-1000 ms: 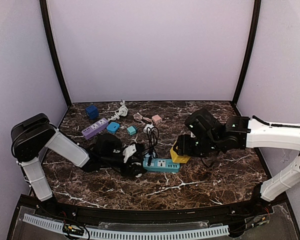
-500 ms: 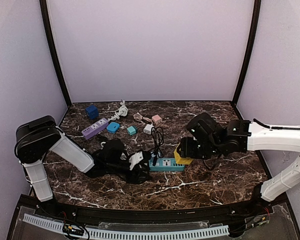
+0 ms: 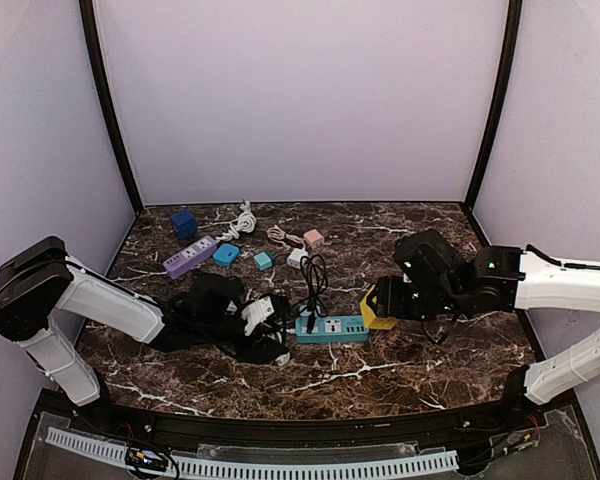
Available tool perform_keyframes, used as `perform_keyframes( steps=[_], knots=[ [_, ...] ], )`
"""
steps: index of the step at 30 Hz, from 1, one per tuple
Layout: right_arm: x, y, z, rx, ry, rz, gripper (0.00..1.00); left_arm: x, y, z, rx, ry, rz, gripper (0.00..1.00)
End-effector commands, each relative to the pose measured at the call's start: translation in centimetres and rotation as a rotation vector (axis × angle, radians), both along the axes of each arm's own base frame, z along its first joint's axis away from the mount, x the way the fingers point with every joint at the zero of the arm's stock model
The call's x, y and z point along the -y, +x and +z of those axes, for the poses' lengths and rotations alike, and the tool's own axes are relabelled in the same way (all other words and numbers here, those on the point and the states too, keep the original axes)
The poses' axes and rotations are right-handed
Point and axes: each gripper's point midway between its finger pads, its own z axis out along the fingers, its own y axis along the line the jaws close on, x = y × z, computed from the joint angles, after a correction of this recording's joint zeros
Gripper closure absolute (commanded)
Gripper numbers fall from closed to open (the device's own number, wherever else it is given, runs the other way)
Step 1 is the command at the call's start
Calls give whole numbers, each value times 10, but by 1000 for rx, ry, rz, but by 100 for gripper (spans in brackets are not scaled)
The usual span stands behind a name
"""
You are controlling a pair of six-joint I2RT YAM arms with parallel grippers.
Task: Insert the plug
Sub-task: Adjust the socket at the center of the board.
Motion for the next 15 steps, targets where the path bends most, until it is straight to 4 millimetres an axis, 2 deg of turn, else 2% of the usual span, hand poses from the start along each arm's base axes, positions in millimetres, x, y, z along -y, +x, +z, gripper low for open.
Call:
perform_keyframes(
  steps=[1,3,8,11,15],
  knots=[
    [-13,9,23,62,30,48,100,-18,2,-6,-34,29,-43,49],
    [-16,13,24,65,21,54,100,-11,14,1,-46,-8,-60,41],
    [-18,27,31,66,31,37,100,3,31,-9,-59,-50,-99,28],
    [-12,37,29,69,20,31,100,12,35,-5,-55,-96,-115,26],
    [-11,45,22,48,10,50,100,18,43,-14,-98,-71,-98,25]
  ],
)
